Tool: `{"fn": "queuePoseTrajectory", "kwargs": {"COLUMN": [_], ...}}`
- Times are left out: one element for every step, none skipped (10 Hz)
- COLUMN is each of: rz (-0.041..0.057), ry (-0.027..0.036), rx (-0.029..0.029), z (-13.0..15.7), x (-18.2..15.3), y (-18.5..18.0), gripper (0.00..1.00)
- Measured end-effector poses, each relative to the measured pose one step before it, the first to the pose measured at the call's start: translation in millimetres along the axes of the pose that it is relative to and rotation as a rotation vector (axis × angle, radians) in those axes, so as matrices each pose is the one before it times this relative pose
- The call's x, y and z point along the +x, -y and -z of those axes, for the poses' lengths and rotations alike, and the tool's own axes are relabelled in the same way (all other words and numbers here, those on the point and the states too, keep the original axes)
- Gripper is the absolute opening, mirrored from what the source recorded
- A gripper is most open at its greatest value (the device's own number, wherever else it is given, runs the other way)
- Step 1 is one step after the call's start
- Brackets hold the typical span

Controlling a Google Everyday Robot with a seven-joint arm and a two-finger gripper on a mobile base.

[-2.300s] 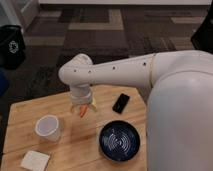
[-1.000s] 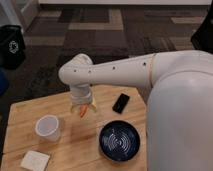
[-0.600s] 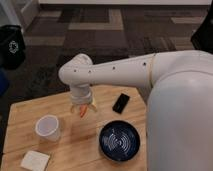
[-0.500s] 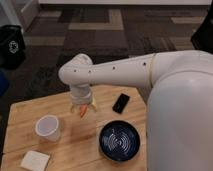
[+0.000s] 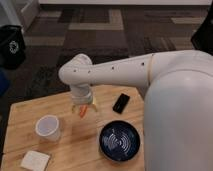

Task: Place the pepper in the ceramic bowl

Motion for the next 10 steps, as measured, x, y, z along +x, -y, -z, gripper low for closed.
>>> {"fn": "queuePoseTrajectory", "kwargs": {"rz": [0.00276,0.00706,0.00577,0.01061,0.00751,0.00508,0.00773,0.00508,0.00505,0.00442], "ry": [0.00592,0.00374,0.00233,0.00524,0.00533,-0.00021,-0.00111,0.00039,0.00402,0.00268], "rx": [0.00920,0.00422,0.00284,0.00257,0.00326,0.00111,0.00050,-0.00136,-0.00082,0.00013], "z": [-0.95,-0.57,-0.35,-1.32,-2.40,-2.28,-3.46,-2.41,-3.10,-2.86], "x": [-5.75,-3.21,-2.08,-5.34,-6.85,-3.66,-4.84,-4.53,-7.70,-6.02], "y": [0.01,-1.42,-1.42,-2.26,-0.52,-0.78,-1.88,-1.65,-1.22,-0.98], "gripper": [0.65,0.65,0.65,0.65,0.65,0.65,0.65,0.65,0.65,0.65]}}
